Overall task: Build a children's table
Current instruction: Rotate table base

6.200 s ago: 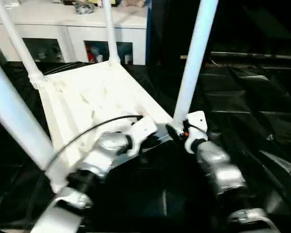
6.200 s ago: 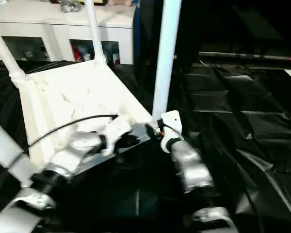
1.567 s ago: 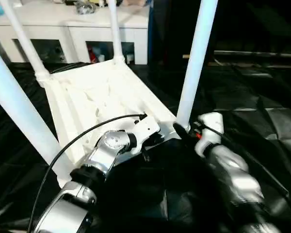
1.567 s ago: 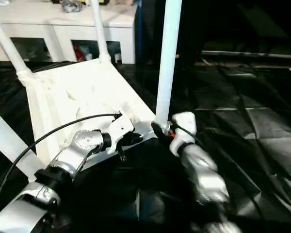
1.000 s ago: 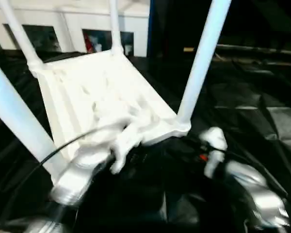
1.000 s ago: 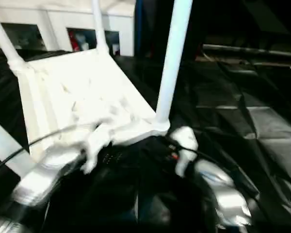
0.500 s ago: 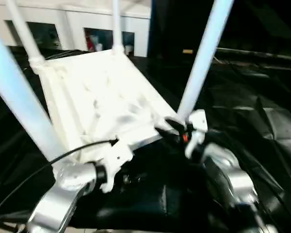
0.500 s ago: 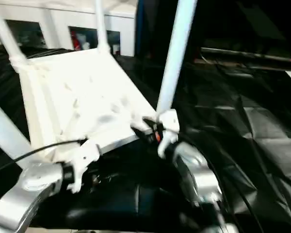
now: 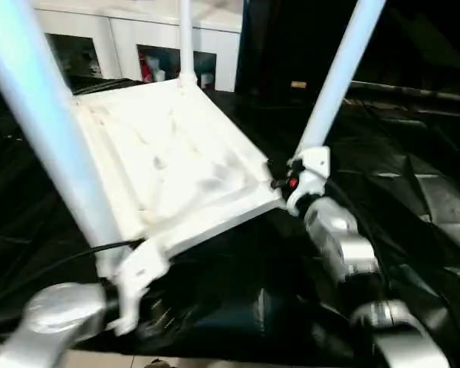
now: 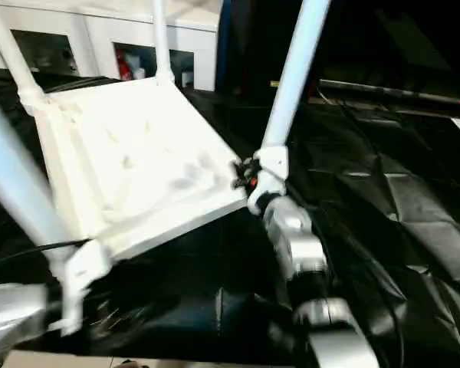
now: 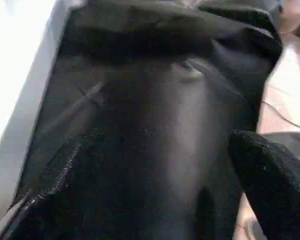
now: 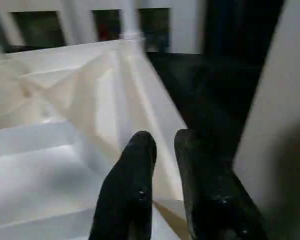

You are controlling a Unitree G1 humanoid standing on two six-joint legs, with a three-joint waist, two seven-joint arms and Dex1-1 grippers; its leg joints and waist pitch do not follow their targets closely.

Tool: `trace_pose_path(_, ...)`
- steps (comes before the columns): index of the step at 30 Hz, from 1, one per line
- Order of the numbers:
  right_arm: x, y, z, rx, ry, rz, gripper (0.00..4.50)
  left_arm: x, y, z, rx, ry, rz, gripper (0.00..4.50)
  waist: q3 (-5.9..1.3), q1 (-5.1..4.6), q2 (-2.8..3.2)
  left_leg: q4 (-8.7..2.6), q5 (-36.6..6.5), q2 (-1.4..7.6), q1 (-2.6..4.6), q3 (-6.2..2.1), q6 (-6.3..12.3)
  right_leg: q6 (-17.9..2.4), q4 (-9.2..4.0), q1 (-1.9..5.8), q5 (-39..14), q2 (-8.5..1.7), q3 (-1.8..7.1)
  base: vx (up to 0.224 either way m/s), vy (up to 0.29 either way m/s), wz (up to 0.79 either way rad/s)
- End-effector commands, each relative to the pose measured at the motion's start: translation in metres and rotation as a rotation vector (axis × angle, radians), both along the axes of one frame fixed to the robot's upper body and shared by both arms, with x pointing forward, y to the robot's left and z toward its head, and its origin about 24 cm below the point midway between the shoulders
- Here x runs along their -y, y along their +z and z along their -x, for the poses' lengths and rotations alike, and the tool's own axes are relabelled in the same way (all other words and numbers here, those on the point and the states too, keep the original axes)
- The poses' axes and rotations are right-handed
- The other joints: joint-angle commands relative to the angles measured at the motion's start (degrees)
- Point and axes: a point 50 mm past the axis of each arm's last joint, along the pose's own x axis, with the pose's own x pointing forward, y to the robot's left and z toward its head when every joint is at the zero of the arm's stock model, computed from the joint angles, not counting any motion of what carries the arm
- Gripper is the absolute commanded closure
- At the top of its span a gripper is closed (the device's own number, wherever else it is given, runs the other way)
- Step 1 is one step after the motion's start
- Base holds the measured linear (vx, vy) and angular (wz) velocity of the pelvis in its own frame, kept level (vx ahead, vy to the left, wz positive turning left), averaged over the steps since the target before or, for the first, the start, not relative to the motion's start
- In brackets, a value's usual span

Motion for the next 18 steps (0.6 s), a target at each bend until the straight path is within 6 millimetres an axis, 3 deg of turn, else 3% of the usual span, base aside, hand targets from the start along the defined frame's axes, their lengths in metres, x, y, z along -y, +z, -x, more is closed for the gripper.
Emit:
trace_pose_path(1,0.014,0.000,-0.005,-0.003,-0.063,0.018,4.10,-0.002,0.007,0.003,0.005,-0.024,0.023,0.00,-2.94,-0.22,1.39,-4.51,-15.9,1.86,1.88,-0.73,-3.05,-9.2,-3.87,1.24,-9.1,-1.84,2.12,0.000,0.000,0.00)
trace_pose_path(4,0.017,0.001,-0.009,-0.009,-0.082,0.034,4.30,-0.010,0.010,0.009,-0.020,-0.048,0.033,0.00,-2.98,-0.31,1.23,-4.48,-16.0,1.79,1.57,-0.83,-3.09,-9.0,-3.79,1.43,-9.4,-1.94,2.16,0.000,0.000,0.00)
trace_pose_path(6,0.019,0.002,-0.013,-0.010,-0.095,0.040,4.48,-0.017,0.012,0.013,-0.040,-0.053,0.031,0.00,-2.93,-0.39,1.22,-4.40,-16.8,1.81,1.66,-0.78,-3.00,-9.1,-3.86,1.18,-10.6,-1.95,2.16,0.000,0.000,0.00)
trace_pose_path(9,0.025,0.005,-0.018,-0.007,-0.124,0.046,4.48,-0.033,0.018,0.017,-0.067,-0.033,0.033,0.00,-2.97,-0.36,1.26,-4.35,-16.9,1.76,1.66,-0.77,-2.87,-9.5,-3.79,1.17,-11.0,-1.90,2.11,0.000,0.000,0.00)
trace_pose_path(10,0.026,0.006,-0.019,-0.004,-0.121,0.042,4.48,-0.039,0.020,0.018,-0.078,-0.021,0.029,0.00,-2.99,-0.39,1.53,-4.27,-17.0,1.69,1.72,-0.77,-2.92,-9.8,-3.64,1.10,-10.7,-1.89,2.13,0.000,0.000,0.00)
trace_pose_path(12,0.027,0.008,-0.021,-0.002,-0.104,0.037,4.48,-0.050,0.023,0.019,-0.090,-0.001,0.018,0.00,-2.95,-0.39,1.40,-4.25,-16.8,1.74,1.72,-0.71,-2.70,-9.7,-3.67,1.11,-9.8,-1.70,2.12,0.000,0.000,0.00)
trace_pose_path(18,0.006,-0.002,-0.007,-0.015,0.189,0.093,4.48,-0.096,0.039,0.022,-0.130,0.093,-0.038,0.00,-2.95,-0.70,1.69,-4.27,-15.9,1.66,1.51,-0.82,-1.41,-10.5,-3.58,1.46,-7.7,-1.61,2.16,0.000,0.000,0.00)
